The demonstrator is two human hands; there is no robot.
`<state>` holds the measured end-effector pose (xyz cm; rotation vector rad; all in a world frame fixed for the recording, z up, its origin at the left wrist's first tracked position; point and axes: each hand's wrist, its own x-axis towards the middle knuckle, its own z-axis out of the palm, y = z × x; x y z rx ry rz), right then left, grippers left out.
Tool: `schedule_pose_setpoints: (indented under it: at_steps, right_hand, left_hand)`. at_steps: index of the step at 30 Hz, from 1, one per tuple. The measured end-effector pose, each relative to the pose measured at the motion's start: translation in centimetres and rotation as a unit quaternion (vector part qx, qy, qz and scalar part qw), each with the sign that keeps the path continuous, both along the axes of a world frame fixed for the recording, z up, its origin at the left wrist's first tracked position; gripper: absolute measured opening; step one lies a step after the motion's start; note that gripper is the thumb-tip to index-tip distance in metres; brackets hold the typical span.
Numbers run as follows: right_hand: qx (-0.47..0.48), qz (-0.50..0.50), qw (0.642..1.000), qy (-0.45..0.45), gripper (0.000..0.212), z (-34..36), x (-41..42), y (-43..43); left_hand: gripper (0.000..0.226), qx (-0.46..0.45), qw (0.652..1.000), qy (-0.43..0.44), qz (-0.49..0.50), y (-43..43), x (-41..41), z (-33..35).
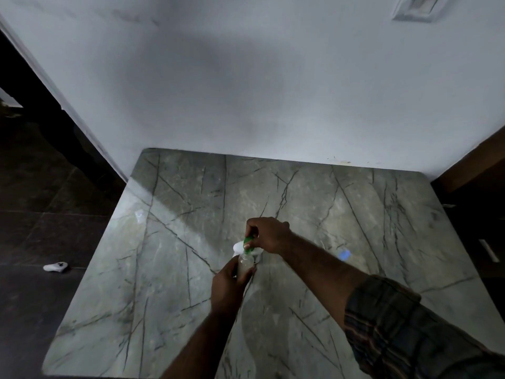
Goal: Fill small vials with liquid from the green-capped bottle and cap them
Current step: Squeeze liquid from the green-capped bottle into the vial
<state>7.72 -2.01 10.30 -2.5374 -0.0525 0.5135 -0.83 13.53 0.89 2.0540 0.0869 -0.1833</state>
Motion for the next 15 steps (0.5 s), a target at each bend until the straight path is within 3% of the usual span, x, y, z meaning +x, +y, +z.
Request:
schedule_pose_setpoints:
  at_steps: [15]
  right_hand:
    - [-0.009,0.011,1.000,-0.009,0.027,1.1,0.5,0.1]
  left_hand:
    - [0.048,0.012,1.000,-0.010,-0.010,0.2,0.3,0.7]
